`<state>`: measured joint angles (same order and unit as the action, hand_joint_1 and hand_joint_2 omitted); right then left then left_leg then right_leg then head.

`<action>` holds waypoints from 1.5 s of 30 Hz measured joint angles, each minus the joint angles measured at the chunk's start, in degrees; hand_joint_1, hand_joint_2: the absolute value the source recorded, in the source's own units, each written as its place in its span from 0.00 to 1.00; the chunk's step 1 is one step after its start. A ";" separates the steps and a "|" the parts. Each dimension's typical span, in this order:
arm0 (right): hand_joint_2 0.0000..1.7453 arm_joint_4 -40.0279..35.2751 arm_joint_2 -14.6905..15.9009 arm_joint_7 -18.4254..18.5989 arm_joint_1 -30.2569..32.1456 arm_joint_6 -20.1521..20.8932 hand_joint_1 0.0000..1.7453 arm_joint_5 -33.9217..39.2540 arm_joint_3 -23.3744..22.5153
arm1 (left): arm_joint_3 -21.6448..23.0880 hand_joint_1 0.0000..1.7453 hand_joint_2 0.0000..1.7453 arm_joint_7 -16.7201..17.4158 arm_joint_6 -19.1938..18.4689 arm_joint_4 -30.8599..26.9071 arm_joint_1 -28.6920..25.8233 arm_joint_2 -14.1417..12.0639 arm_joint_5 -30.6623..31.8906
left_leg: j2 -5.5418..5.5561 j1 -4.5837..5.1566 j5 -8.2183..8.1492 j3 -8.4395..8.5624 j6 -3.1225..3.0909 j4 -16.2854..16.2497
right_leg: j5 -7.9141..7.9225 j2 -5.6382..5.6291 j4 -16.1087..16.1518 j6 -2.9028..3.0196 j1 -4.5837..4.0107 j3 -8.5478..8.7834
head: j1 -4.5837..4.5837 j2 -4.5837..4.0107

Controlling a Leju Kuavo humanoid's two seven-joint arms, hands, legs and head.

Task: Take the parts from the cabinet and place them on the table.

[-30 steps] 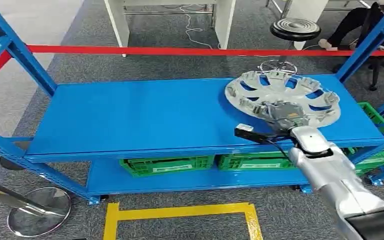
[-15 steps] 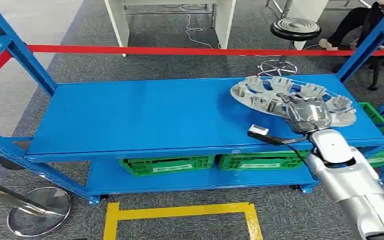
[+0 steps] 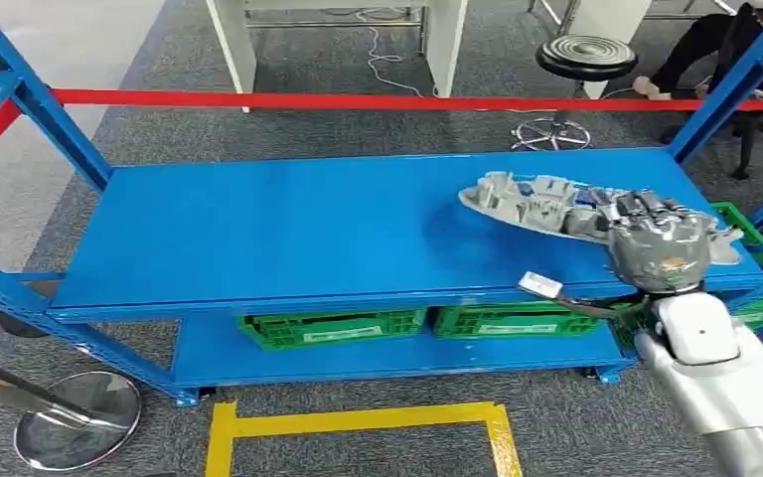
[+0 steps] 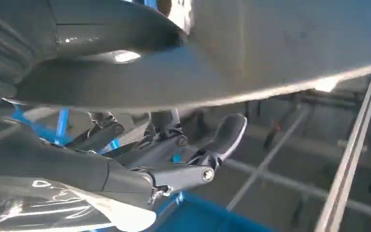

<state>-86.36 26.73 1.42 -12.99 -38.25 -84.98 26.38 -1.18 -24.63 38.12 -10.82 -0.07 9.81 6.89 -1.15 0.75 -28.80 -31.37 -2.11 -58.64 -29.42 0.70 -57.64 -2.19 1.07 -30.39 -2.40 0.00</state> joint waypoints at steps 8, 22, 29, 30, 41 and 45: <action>1.00 -16.28 -4.05 -22.80 7.15 -0.07 1.00 0.00 -13.99 | -0.68 0.00 1.00 -1.66 0.44 0.00 0.00 0.00 2.73 | 0.06 0.00 0.00 -0.04 0.00 0.01 | -0.02 0.07 0.00 0.01 0.00 -0.01 | 0.02 0.00; 1.00 -29.33 -10.95 -23.99 11.01 -0.04 1.00 0.00 -22.07 | -5.38 0.00 1.00 -2.91 0.26 0.00 0.07 0.37 7.14 | 0.06 0.30 -0.05 -0.13 -0.08 -0.26 | 0.11 0.11 0.09 -0.17 0.18 -0.02 | 0.02 0.00; 1.00 -32.30 -11.63 -20.28 11.44 -0.04 1.00 -0.02 -20.02 | -5.70 0.00 1.00 -2.97 -0.13 0.00 0.26 0.39 7.76 | -0.07 0.00 1.34 0.21 -1.56 1.19 | -1.57 -0.16 -1.14 -0.97 0.53 -1.02 | -0.04 0.00; 1.00 -32.72 -11.63 -19.95 11.43 -0.04 1.00 -0.02 -19.67 | -5.73 0.00 1.00 -2.97 -0.18 0.00 0.34 0.39 7.96 | -0.08 -0.04 1.54 -0.07 -1.86 1.18 | -3.98 -0.37 -4.56 -1.02 0.52 -2.44 | -0.31 0.00; 1.00 -33.81 -11.61 -16.74 13.60 -0.04 1.00 -0.02 -16.98 | -5.79 0.00 1.00 -2.62 -0.72 0.00 0.35 0.44 8.59 | 0.15 0.06 2.49 -2.59 0.52 -1.02 | -1.08 -0.70 -1.59 -1.35 0.84 0.12 | -0.42 0.02; 1.00 -33.81 -11.61 -16.54 13.86 -0.04 1.00 0.02 -16.41 | -5.88 0.00 1.00 -2.29 -1.20 0.00 0.32 0.22 9.05 | 0.42 -0.29 -1.04 -4.48 1.89 -4.49 | -0.39 -0.55 -1.51 1.39 0.82 -1.19 | -0.09 0.00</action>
<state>-120.17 15.13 -15.12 0.87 -38.29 -84.96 9.97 -7.06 -26.93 36.92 -10.82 0.25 10.03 15.94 -0.73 0.46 -29.84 -35.86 -0.22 -63.14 -29.80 0.14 -59.16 -0.79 1.90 -31.58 -2.49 0.00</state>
